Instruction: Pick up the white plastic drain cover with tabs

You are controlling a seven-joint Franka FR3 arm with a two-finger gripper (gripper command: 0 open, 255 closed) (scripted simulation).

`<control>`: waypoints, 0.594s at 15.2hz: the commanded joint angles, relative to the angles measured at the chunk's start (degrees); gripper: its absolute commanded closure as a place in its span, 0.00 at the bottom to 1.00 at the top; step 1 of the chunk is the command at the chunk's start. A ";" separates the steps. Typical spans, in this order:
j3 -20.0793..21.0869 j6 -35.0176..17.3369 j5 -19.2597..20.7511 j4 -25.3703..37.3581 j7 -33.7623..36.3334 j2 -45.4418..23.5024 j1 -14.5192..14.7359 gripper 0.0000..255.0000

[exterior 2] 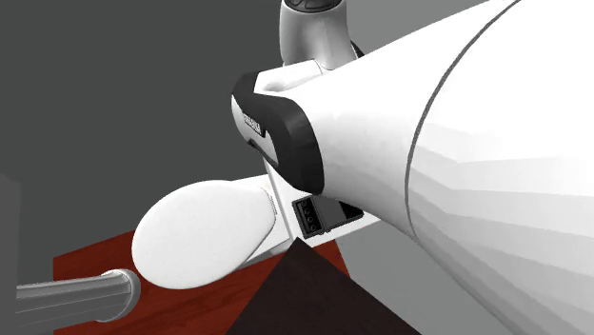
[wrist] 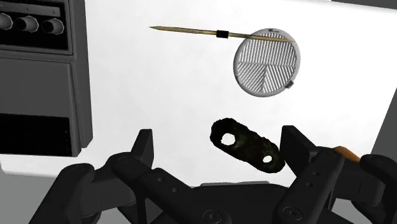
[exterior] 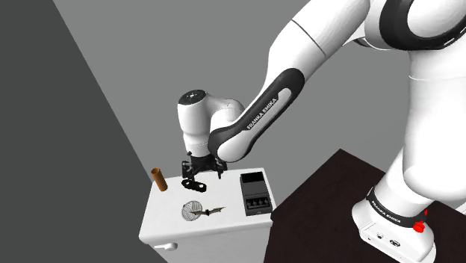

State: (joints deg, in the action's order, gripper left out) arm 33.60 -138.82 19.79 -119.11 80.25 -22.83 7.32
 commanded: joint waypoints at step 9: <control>-7.91 1.93 7.19 20.92 9.78 -21.86 12.07 0.00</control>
State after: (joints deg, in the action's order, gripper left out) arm 26.16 -136.75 26.67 -99.32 89.58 -43.36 18.75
